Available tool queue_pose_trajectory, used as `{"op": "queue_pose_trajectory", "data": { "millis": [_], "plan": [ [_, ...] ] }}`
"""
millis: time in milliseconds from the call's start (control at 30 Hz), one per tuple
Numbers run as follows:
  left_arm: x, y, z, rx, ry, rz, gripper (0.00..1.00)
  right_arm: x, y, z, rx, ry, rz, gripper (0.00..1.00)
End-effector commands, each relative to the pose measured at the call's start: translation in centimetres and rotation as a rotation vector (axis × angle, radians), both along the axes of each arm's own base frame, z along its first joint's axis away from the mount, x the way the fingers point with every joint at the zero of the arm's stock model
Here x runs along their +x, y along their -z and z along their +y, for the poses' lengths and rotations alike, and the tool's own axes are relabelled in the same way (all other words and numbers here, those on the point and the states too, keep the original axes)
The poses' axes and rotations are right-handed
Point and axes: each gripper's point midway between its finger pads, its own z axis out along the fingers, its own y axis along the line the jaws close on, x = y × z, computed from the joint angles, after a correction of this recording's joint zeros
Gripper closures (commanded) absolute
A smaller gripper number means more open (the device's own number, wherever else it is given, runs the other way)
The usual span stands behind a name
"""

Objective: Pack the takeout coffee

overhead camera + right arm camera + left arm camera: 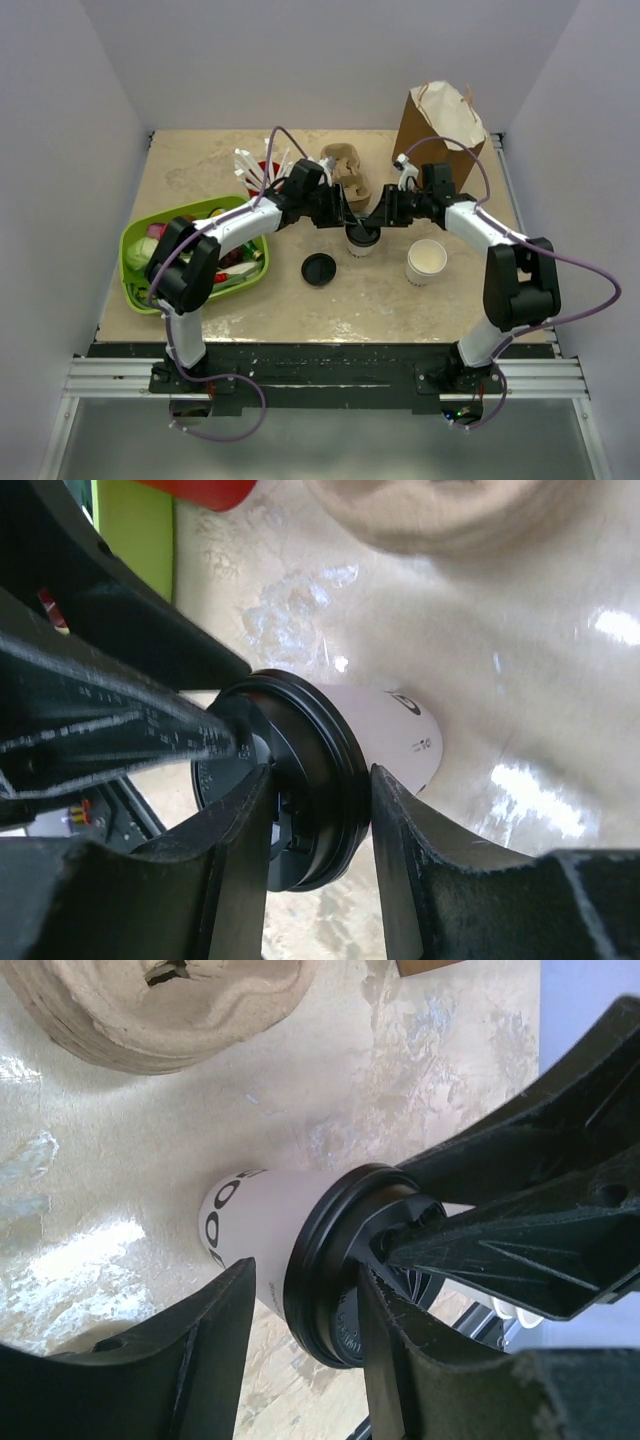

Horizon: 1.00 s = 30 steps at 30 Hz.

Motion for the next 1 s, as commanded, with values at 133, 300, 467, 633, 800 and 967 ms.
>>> {"op": "queue_pose_trajectory", "data": {
  "millis": [133,300,467,633,800,967],
  "plan": [
    [1.6,0.3,0.5,0.055,0.023,-0.037,0.49,-5.1,2.4,-1.9,-0.045,0.167,0.178,0.62],
    [1.2,-0.4,0.0,0.040,0.077,-0.064,0.44,-4.6,0.2,-2.5,-0.054,0.220,0.116,0.50],
    [0.9,-2.9,-0.4,0.010,0.131,-0.137,0.31,-3.1,-1.9,-2.8,-0.063,0.245,0.036,0.43],
    [0.8,-4.6,-0.2,0.005,0.142,-0.174,0.17,-1.7,-4.1,-2.5,-0.048,0.232,-0.034,0.39],
    [0.3,-5.4,0.0,-0.002,0.146,-0.179,0.13,-1.3,-5.6,-1.7,0.003,0.202,-0.067,0.39],
    [-0.4,-5.6,0.2,-0.017,0.147,-0.163,0.12,-1.0,-5.3,-1.9,-0.030,0.181,-0.079,0.39]
  ]
}}
